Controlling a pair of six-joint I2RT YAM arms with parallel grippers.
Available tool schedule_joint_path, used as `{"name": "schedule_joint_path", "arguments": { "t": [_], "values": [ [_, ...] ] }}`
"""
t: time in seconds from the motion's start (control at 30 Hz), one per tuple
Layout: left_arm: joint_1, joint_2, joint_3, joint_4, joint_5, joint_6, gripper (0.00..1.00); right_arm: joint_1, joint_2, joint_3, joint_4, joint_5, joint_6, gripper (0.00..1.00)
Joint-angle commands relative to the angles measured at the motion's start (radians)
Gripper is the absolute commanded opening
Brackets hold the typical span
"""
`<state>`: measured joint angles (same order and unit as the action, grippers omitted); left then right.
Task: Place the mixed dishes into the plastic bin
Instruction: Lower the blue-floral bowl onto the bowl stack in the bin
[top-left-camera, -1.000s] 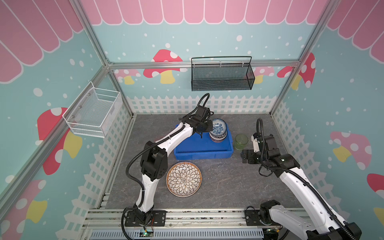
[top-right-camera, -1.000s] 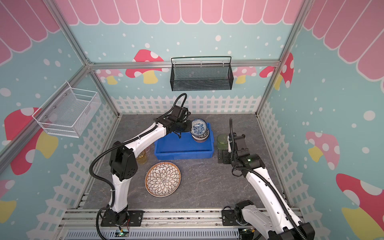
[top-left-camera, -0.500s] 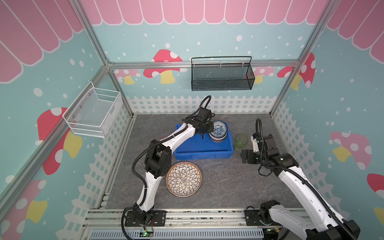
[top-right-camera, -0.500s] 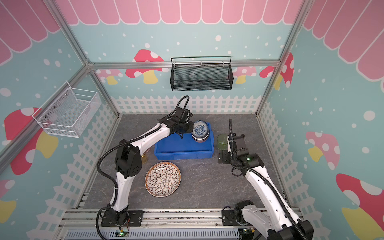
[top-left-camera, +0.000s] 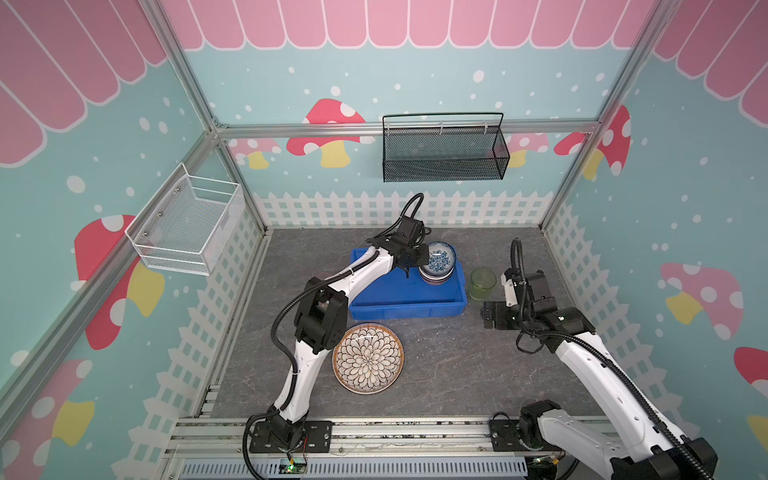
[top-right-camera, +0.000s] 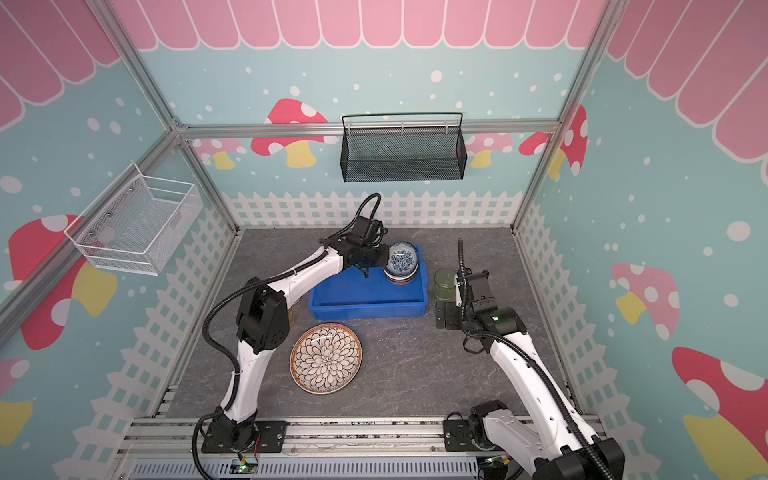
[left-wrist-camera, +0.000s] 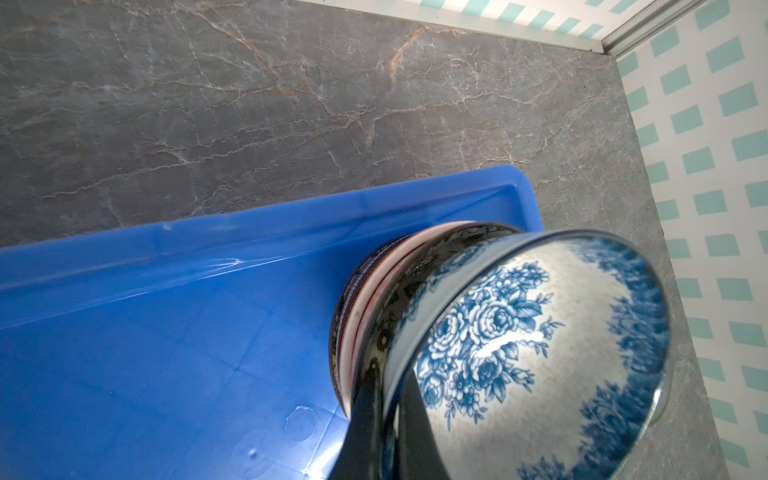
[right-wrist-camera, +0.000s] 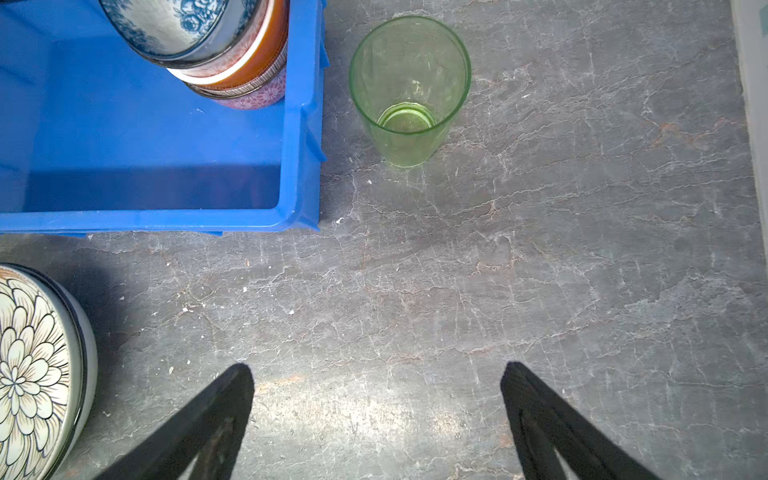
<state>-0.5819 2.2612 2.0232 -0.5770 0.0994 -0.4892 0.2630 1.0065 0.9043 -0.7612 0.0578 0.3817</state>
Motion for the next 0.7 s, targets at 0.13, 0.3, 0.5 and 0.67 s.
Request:
{"name": "schedule_joint_path", "arguments": {
  "t": [0.13, 0.3, 0.5, 0.67],
  "values": [
    [0.004, 0.01, 0.046, 0.029, 0.02, 0.008, 0.03, -0.013, 0.006, -0.016, 0.007, -0.012, 0.0, 0.97],
    [0.005, 0.011, 0.046, 0.028, 0.024, 0.008, 0.14, -0.016, 0.009, -0.018, 0.008, -0.018, -0.001, 0.97],
    [0.005, 0.012, 0.048, 0.029, 0.032, 0.003, 0.24, -0.019, 0.007, -0.02, 0.01, -0.02, -0.002, 0.97],
    [0.005, 0.014, 0.047, 0.029, 0.038, 0.0, 0.31, -0.021, 0.004, -0.021, 0.012, -0.022, -0.003, 0.97]
  ]
}}
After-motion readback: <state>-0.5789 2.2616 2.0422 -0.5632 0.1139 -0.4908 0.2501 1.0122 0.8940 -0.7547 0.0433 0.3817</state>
